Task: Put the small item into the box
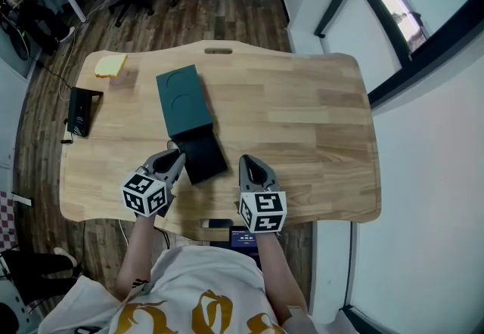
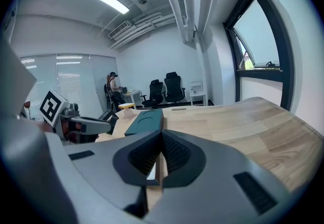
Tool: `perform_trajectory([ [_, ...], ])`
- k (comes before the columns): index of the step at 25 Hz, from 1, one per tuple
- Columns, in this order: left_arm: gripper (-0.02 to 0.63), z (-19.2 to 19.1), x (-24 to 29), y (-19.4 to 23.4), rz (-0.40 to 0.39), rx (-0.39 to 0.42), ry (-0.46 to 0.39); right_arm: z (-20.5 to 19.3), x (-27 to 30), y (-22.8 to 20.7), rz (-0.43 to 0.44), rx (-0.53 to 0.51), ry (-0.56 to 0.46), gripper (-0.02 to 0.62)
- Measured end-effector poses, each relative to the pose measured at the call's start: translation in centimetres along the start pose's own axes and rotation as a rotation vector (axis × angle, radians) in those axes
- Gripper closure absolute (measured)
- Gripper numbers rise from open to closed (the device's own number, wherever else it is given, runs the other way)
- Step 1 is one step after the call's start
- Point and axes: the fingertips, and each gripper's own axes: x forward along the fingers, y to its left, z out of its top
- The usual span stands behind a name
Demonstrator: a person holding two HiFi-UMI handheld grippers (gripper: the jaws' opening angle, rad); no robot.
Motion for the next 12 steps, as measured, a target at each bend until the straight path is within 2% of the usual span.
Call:
perform_trajectory([
  [12,0.569,-2.6,3.7,0.4,-0.043,-0.003,0.112,-1.8,2.3,-1.8,-0.003,0.021,0.061,0.591],
])
